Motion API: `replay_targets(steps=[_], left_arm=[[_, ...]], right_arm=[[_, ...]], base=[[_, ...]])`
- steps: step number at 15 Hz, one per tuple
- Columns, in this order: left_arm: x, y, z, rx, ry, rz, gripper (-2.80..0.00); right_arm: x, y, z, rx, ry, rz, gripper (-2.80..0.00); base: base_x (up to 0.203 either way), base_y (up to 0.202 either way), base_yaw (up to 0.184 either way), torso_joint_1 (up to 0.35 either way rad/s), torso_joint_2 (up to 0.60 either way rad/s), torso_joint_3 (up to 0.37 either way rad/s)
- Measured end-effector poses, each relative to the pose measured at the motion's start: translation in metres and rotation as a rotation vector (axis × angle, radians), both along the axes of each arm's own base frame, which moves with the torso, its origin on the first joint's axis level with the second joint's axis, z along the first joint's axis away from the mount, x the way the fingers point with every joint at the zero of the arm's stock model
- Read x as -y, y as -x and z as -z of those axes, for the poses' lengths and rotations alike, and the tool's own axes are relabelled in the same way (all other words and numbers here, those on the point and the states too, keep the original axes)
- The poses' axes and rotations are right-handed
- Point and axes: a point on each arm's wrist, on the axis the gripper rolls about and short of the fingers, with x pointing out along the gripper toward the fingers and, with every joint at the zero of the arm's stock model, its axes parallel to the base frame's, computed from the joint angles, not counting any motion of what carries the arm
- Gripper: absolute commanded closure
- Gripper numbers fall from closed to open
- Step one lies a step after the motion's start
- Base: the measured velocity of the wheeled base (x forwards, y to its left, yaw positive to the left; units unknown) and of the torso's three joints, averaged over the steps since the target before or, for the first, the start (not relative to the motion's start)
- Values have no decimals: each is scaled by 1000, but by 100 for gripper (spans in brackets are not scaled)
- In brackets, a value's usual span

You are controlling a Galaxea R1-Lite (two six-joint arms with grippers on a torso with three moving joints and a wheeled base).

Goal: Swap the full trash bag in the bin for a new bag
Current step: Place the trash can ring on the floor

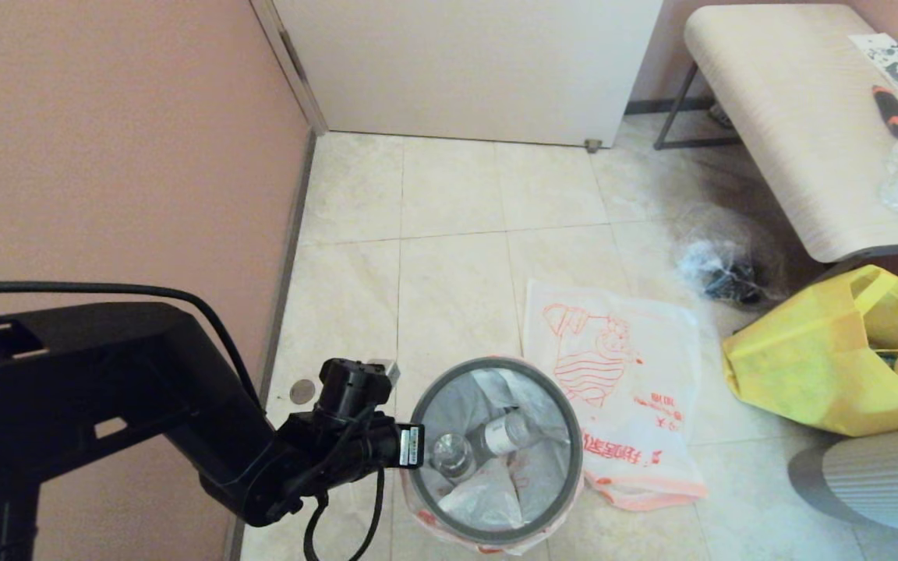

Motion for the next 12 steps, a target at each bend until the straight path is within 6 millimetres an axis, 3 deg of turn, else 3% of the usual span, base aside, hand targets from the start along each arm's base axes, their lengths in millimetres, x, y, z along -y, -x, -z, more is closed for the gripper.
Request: replay_targets(steps=[6, 12], left_arm=[[-8, 15, -24, 42, 24, -1, 0], [-28, 41, -71, 101, 82, -27, 0]], right_arm=[[0, 0, 0, 0, 0, 0, 0], [0, 0, 0, 0, 0, 0, 0]], base=[[0, 0, 0, 0, 0, 0], [0, 0, 0, 0, 0, 0]])
